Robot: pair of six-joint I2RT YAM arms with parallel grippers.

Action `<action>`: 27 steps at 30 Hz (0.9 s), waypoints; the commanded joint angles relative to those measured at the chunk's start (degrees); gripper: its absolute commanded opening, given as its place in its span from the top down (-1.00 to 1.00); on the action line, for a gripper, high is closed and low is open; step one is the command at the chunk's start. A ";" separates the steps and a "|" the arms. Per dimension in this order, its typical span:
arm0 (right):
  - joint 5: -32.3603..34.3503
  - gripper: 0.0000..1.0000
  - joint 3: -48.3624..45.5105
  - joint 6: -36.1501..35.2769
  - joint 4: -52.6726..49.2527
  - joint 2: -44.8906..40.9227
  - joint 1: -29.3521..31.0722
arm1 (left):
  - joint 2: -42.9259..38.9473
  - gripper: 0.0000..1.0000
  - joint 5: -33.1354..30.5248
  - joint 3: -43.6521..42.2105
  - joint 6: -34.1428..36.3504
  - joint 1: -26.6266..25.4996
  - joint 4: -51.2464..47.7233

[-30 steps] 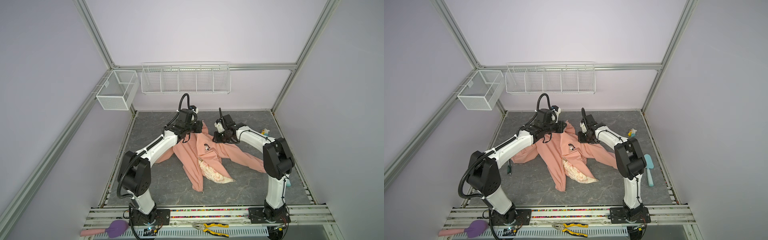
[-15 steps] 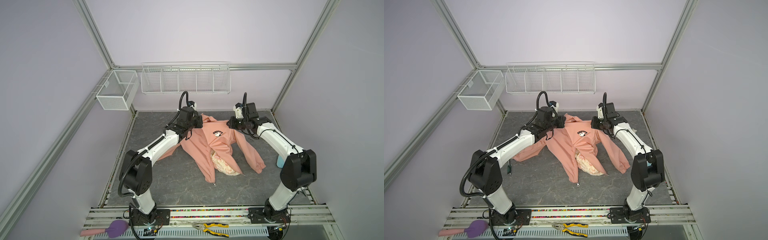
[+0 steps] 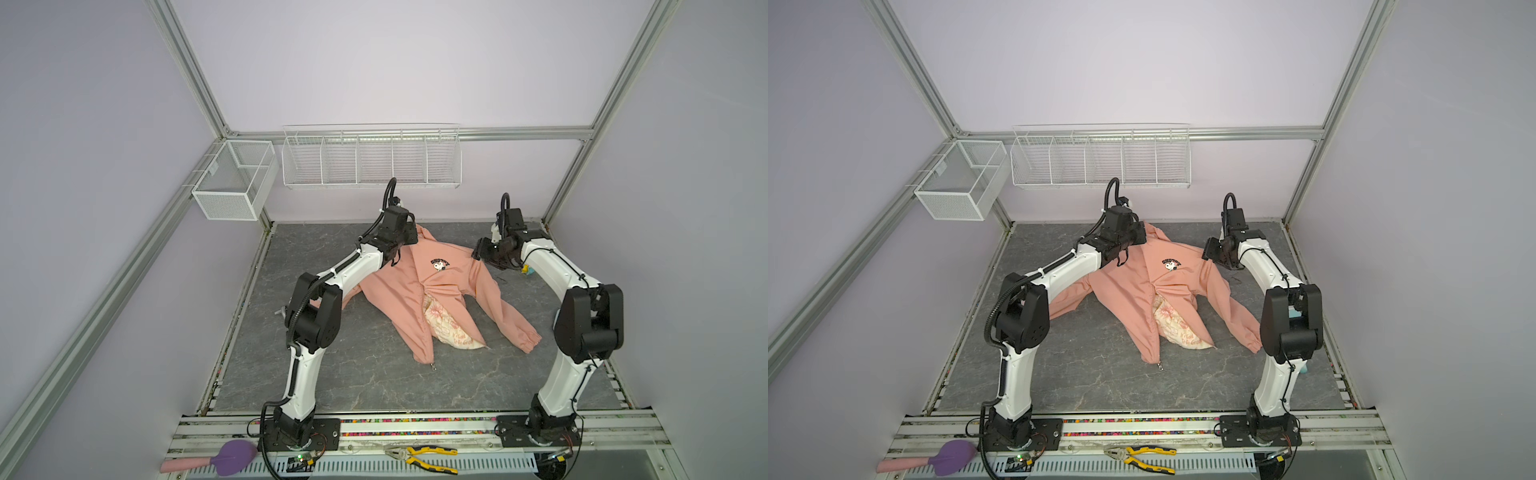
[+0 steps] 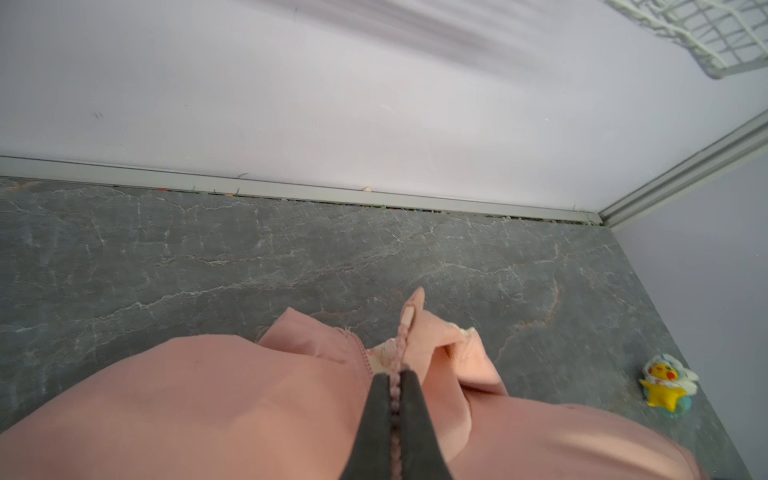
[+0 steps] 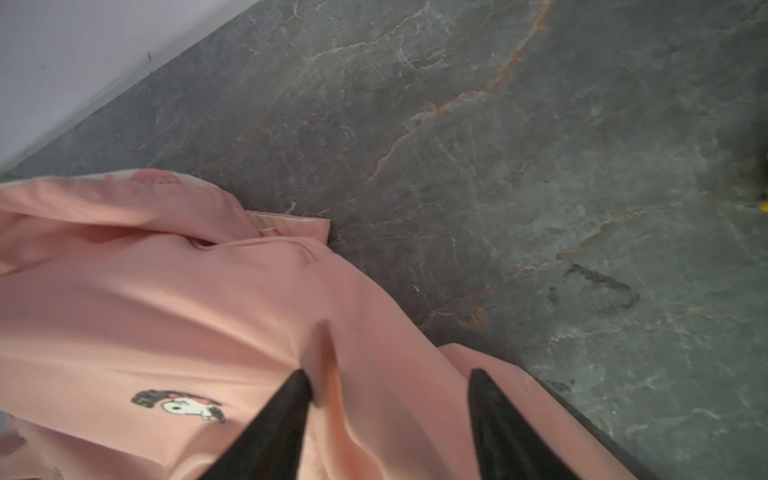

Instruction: Zip up the jacket

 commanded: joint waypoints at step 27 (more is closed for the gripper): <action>21.06 -0.35 -36.21 2.75 -9.31 -26.19 29.55 | 3.35 1.00 -2.61 8.60 0.71 -0.47 -5.23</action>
